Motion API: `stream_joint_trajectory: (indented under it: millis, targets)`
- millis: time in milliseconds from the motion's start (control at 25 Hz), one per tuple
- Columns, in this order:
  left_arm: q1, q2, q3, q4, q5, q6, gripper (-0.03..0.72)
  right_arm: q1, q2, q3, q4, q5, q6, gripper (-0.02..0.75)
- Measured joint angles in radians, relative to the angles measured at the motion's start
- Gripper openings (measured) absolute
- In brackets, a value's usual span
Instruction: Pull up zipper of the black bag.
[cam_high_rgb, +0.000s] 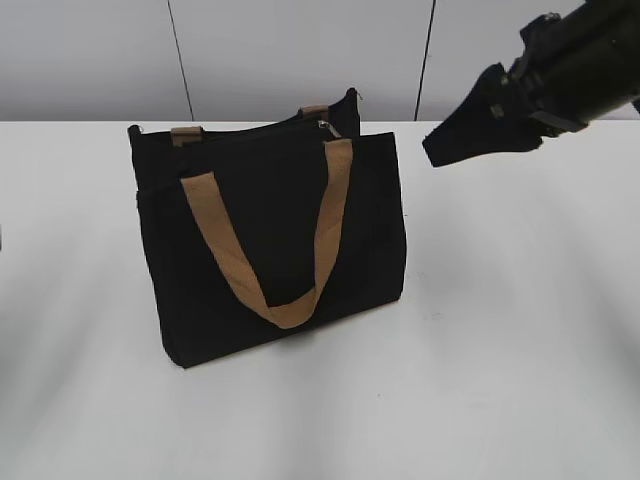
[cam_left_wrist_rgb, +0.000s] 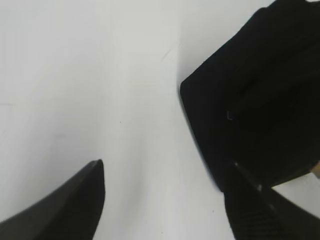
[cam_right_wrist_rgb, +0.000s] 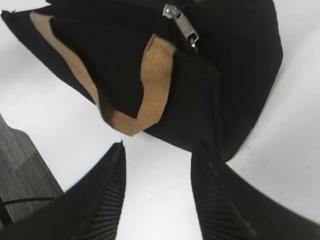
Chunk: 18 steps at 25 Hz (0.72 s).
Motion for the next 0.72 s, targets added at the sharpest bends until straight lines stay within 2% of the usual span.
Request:
stream_joint_trajectory:
  millis: [240,480,600,720]
  targets:
    - [0.0,-0.154,-0.045,-0.011,0.18,0.07,0.552,0.0,-0.214,0.157,-0.072,-0.008,0.006,0.334]
    - [0.0,-0.31,-0.045,-0.038,0.326,0.128,0.535,0.0,-0.467,0.328,-0.091,-0.037,0.048,0.329]
    - [0.0,-0.385,-0.045,-0.059,0.383,0.142,0.534,0.0,-0.591,0.393,-0.131,-0.038,0.117,0.329]
    - [-0.005,-0.444,-0.045,-0.069,0.444,0.149,0.529,0.0,-0.722,0.447,-0.219,-0.036,0.219,0.329]
